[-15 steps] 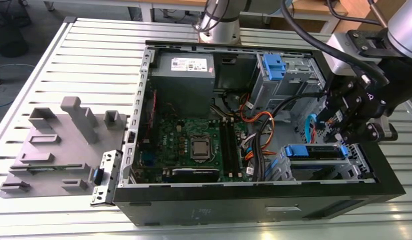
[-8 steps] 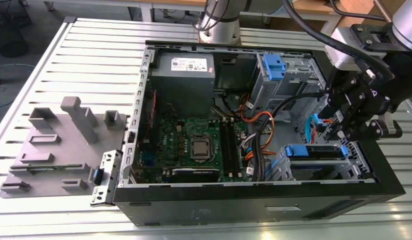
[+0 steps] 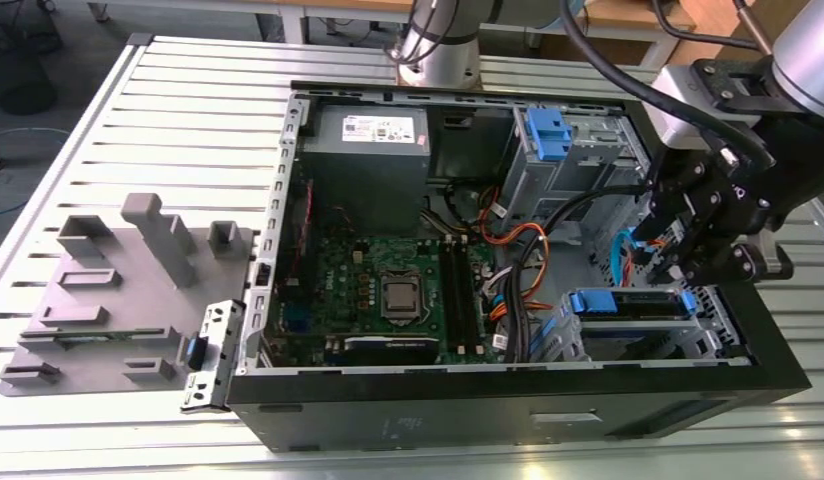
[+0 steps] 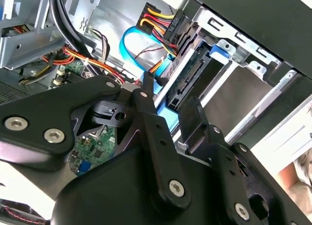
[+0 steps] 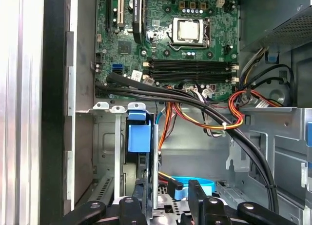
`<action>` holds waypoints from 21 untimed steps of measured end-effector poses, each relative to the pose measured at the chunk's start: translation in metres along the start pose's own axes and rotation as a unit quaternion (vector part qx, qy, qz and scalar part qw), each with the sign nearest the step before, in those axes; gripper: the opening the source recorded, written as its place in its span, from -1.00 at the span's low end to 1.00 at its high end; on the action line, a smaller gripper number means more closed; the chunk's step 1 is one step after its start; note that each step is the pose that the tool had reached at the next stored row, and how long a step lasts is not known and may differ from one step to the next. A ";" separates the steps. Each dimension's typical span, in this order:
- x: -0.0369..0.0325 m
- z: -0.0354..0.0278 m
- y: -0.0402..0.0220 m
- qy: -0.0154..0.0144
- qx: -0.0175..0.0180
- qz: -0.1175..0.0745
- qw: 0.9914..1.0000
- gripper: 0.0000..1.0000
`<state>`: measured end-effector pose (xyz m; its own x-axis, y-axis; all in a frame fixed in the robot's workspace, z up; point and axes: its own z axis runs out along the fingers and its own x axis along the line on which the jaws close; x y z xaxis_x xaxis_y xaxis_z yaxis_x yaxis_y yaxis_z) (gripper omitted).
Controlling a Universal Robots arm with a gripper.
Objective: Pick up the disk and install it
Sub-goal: 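Insert the first disk wire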
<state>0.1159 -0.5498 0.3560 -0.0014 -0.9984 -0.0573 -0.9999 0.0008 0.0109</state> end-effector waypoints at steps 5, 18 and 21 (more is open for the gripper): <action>0.0003 0.0059 -0.0001 0.001 -0.001 0.000 1.000 -0.04; 0.0004 0.0073 -0.0001 0.001 -0.002 0.000 1.000 -0.32; 0.0004 0.0074 -0.0001 0.001 -0.002 0.000 1.000 -0.66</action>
<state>0.1160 -0.5497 0.3486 -0.0016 -0.9984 -0.0560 -0.9999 0.0008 0.0145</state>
